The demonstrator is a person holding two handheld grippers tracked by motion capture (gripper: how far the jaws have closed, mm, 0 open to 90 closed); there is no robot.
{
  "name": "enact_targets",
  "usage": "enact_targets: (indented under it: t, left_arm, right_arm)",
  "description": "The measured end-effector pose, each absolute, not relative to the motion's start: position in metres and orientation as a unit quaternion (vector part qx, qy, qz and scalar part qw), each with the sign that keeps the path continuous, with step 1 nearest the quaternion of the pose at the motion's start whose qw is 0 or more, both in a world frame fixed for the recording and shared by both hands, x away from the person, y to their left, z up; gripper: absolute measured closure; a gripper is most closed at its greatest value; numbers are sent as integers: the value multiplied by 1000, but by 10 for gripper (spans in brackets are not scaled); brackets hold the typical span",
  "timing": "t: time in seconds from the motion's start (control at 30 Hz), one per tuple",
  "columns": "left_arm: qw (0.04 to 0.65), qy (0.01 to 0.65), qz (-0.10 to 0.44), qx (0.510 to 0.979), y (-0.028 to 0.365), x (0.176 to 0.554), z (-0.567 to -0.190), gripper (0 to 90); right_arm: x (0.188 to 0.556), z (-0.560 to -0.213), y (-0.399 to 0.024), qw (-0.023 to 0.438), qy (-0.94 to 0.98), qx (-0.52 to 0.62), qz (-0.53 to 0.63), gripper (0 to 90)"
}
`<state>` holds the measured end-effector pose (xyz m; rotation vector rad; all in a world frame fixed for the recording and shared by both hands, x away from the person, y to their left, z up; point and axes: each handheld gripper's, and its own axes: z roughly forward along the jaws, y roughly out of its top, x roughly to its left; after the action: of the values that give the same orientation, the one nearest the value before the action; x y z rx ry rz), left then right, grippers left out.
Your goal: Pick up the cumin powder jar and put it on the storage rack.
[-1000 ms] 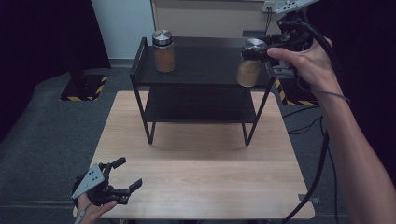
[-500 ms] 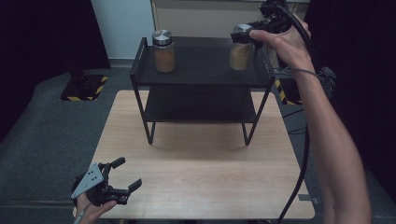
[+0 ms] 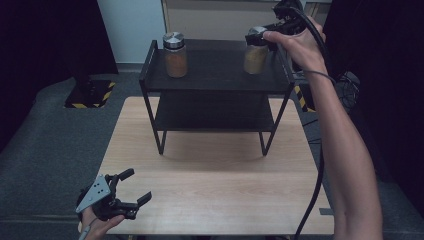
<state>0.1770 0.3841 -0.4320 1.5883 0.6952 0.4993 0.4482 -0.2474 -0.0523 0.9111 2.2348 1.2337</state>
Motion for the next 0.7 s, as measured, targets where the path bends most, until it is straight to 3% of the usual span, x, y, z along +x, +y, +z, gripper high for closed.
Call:
enact_targets:
  t: [0.43, 0.57, 0.7]
  left_arm:
    - [619, 302, 217, 692, 384, 177, -432, 0]
    - [620, 301, 217, 691, 384, 177, -432, 0]
    - [620, 301, 217, 691, 384, 177, -432, 0]
  right_arm:
    - [456, -71, -253, 200, 806, 332, 447, 348]
    - [449, -84, -261, 220, 785, 317, 484, 181]
    - [442, -83, -265, 230, 778, 317, 491, 102]
